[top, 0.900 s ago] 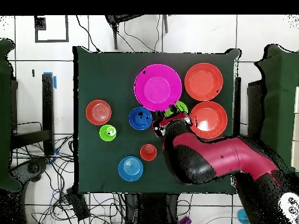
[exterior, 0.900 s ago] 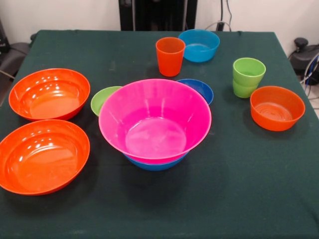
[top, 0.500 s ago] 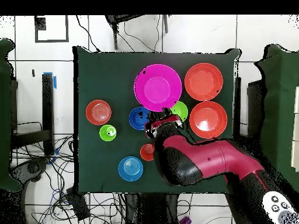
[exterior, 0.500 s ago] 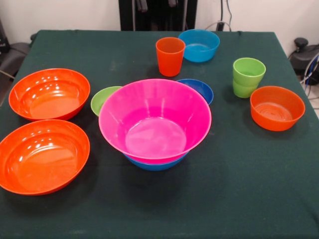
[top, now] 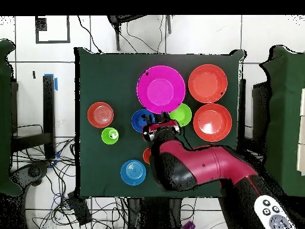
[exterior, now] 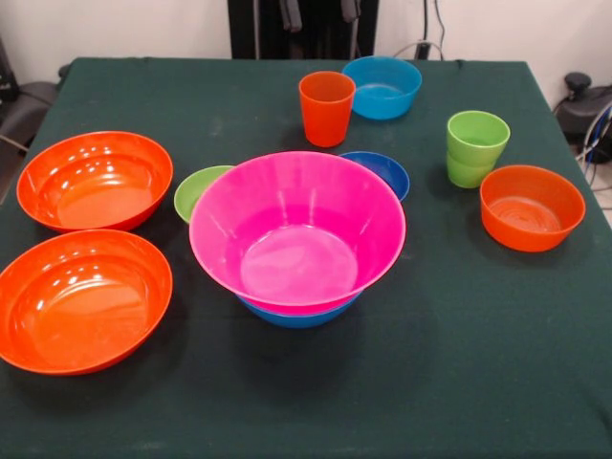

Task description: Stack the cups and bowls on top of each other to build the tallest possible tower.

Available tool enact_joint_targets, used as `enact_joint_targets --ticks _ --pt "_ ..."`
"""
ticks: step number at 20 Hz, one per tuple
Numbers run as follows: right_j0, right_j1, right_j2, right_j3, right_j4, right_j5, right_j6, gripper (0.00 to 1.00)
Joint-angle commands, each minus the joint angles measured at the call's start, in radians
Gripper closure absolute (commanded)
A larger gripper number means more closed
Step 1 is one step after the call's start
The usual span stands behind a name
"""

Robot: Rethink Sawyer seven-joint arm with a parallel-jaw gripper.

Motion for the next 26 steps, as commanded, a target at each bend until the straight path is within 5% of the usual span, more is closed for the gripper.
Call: enact_joint_targets --ticks 1,14,26 --pt "0.081 0.048 -0.132 0.053 0.007 -0.058 0.173 0.00" --pt "0.089 0.046 -0.135 0.042 -0.012 -0.060 0.149 0.00" --pt "-0.035 0.134 -0.079 -0.108 -0.218 0.083 -0.096 0.00"
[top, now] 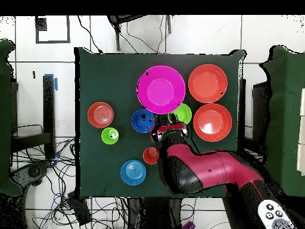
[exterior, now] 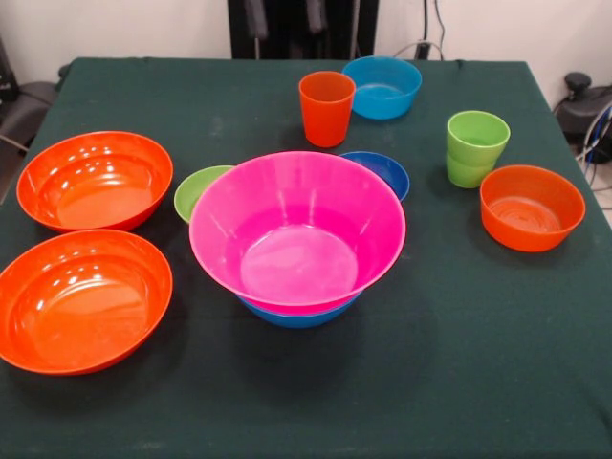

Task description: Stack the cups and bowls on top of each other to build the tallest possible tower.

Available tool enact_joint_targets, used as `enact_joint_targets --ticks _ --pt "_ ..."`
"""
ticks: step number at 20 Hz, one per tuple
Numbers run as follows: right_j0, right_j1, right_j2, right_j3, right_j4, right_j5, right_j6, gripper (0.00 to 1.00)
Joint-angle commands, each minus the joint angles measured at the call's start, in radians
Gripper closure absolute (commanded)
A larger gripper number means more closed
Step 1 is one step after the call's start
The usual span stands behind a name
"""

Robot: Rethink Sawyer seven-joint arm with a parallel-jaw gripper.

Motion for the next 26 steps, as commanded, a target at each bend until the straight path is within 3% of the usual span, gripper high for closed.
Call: enact_joint_targets --ticks 1,6,11,15,22,26 --pt "-0.043 0.119 0.020 -0.107 -0.166 0.167 -0.156 0.00" --pt "-0.101 0.132 0.099 -0.124 -0.202 0.219 -0.196 0.00" --pt "-0.206 0.216 0.213 -0.149 -0.208 0.270 -0.237 0.00" --pt "-0.248 0.269 0.264 -0.176 -0.252 0.281 -0.265 0.00" --pt "-0.269 0.400 0.260 -0.241 -0.353 0.274 -0.257 0.00" --pt "-0.305 0.513 0.292 -0.282 -0.390 0.308 -0.323 0.00"
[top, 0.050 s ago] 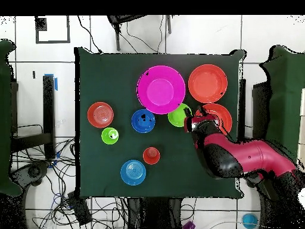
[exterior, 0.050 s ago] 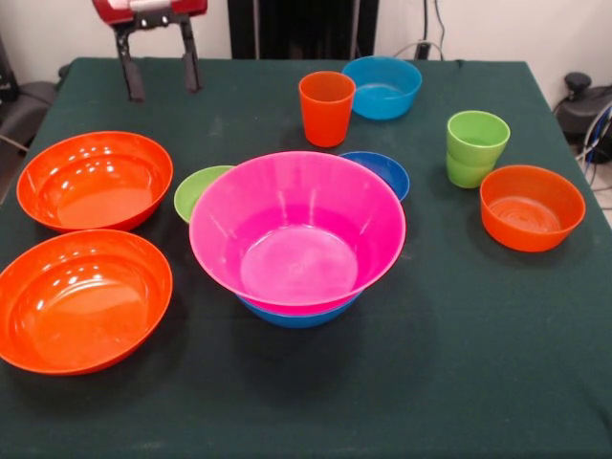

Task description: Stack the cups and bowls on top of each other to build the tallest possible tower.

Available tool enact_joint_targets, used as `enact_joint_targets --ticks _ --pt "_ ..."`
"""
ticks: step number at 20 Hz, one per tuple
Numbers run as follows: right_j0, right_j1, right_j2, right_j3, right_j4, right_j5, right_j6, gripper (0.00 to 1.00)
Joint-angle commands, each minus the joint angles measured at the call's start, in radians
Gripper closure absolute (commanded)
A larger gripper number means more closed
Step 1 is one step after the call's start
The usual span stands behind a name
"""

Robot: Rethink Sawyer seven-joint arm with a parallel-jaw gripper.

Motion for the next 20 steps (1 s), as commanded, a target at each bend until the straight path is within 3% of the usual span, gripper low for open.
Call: enact_joint_targets --ticks 1,11,16,20 --pt "-0.016 0.223 0.079 -0.098 -0.145 0.162 -0.337 0.00" --pt "-0.031 0.333 0.114 -0.180 -0.181 0.245 -0.461 0.00" --pt "-0.028 0.319 0.129 -0.205 -0.180 0.279 -0.505 0.00" --pt "-0.045 0.355 0.128 -0.238 -0.187 0.286 -0.556 0.00"
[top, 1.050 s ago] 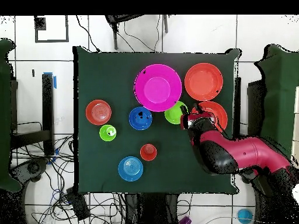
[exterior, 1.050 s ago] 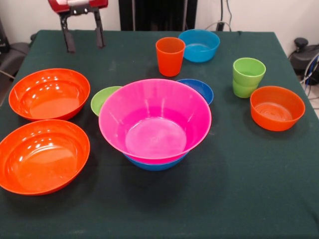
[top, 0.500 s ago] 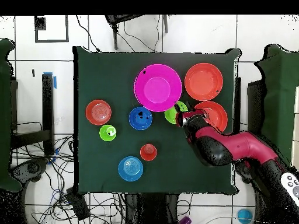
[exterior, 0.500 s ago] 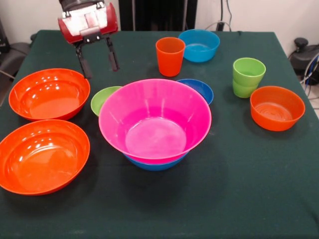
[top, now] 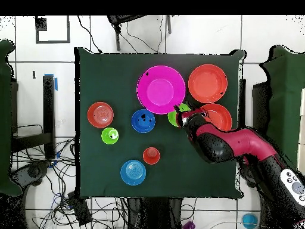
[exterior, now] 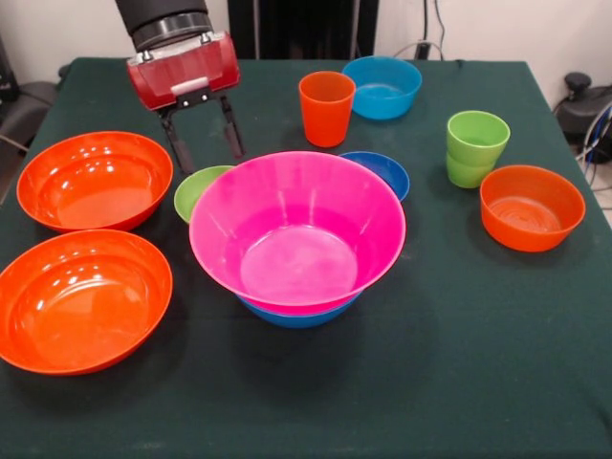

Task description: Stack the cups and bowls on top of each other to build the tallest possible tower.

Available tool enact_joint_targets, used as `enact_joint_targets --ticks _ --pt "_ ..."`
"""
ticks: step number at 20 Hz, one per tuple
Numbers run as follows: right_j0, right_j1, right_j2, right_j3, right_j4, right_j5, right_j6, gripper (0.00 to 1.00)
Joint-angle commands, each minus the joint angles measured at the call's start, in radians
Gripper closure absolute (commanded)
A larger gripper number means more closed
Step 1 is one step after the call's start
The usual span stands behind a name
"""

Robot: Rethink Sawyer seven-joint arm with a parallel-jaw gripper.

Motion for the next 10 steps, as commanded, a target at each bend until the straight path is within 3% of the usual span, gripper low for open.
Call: enact_joint_targets --ticks 1,6,10 --pt "0.007 0.069 0.013 -0.125 -0.077 0.139 -0.405 0.00" --pt "-0.035 0.046 0.059 -0.083 -0.020 0.117 -0.359 0.00" --pt "-0.070 -0.065 0.165 0.003 0.041 0.075 -0.261 0.00"
